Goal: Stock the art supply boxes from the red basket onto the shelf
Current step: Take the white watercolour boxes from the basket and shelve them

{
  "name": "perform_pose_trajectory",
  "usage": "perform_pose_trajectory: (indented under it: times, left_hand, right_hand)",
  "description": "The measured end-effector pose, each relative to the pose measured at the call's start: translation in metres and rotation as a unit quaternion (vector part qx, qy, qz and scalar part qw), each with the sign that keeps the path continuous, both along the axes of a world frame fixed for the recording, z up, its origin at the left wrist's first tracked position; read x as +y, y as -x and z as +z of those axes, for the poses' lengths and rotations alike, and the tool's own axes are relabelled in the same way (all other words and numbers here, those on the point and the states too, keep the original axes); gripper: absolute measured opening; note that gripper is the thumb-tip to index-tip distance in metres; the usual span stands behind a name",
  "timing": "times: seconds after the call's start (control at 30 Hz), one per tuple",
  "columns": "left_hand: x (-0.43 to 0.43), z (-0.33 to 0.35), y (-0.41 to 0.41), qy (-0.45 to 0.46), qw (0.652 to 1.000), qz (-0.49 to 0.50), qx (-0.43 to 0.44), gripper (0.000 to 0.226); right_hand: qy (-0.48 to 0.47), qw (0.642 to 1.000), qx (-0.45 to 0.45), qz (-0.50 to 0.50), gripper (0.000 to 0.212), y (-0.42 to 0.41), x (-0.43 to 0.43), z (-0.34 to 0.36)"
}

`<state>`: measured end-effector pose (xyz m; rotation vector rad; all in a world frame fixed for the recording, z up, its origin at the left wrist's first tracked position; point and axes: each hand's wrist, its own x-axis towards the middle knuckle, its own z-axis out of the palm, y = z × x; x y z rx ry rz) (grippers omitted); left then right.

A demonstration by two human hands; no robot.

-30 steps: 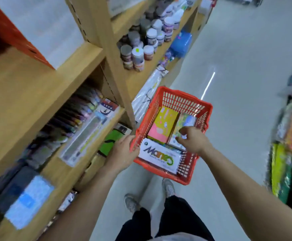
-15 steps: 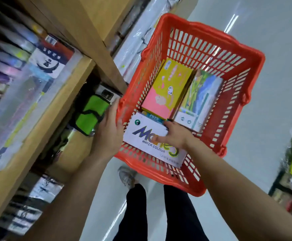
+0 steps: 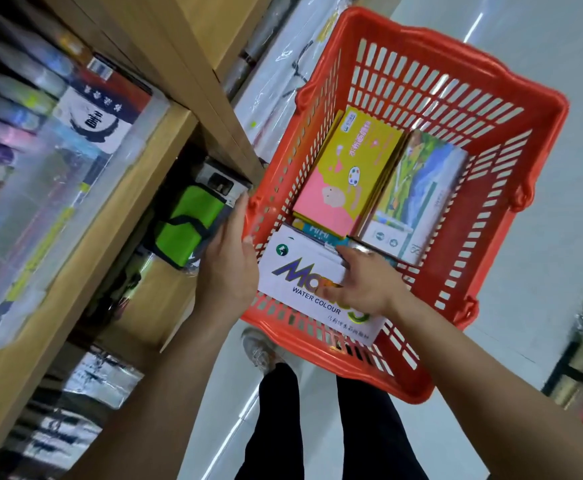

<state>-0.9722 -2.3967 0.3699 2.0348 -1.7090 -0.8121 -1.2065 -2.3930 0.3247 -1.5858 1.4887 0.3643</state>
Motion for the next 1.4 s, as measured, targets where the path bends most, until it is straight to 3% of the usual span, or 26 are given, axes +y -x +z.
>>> perform_pose_trajectory:
  times: [0.17,0.47,0.57,0.63,0.87,0.93,1.0,1.1,1.27,1.33,1.4]
  left_hand:
    - [0.001,-0.003,-0.003,-0.008,1.0,0.002,0.003,0.061]
    - [0.002,-0.005,-0.006,-0.002,1.0,-0.008,0.029,0.061]
    - [0.002,-0.008,-0.007,-0.003,0.999,-0.012,0.043,0.059]
    - [0.002,-0.007,-0.007,-0.002,0.998,-0.01,0.057,0.059]
    - [-0.002,-0.003,-0.008,-0.015,0.997,0.002,0.081,0.06]
    - [-0.004,0.004,-0.008,-0.037,0.99,0.021,0.134,0.059]
    - [-0.003,0.011,-0.009,-0.053,0.984,0.029,0.169,0.057]
    - [-0.003,0.022,-0.009,-0.065,0.984,0.04,0.164,0.051]
    - [-0.004,0.052,0.004,0.098,0.994,-0.045,-0.02,0.049]
    - [-0.008,0.05,0.018,0.076,0.991,-0.11,0.004,0.044]
    - [-0.017,0.034,0.034,-0.016,0.982,-0.188,0.03,0.043]
  right_hand:
    - [-0.005,0.999,0.02,-0.035,0.13,-0.001,-0.003,0.002]
    - [0.022,0.998,-0.009,-0.058,0.107,0.004,-0.007,-0.002]
    - [0.001,0.999,-0.017,-0.032,0.082,0.005,-0.008,0.001]
    - [-0.032,0.999,-0.026,-0.026,0.077,0.005,-0.015,0.003]
    - [-0.063,0.988,-0.087,-0.106,0.11,0.009,-0.021,0.008]
    - [-0.051,0.98,-0.101,-0.161,0.098,0.017,-0.019,0.016]
    - [-0.024,0.961,-0.13,-0.242,0.08,0.028,-0.018,0.029]
    - [0.032,0.907,-0.196,-0.371,0.07,0.043,-0.019,0.06]
    - [0.104,0.794,-0.303,-0.517,0.081,0.068,-0.026,0.112]
    - [0.13,0.762,-0.327,-0.544,0.079,0.08,-0.026,0.129]
    - [0.15,0.735,-0.34,-0.567,0.068,0.091,-0.023,0.142]
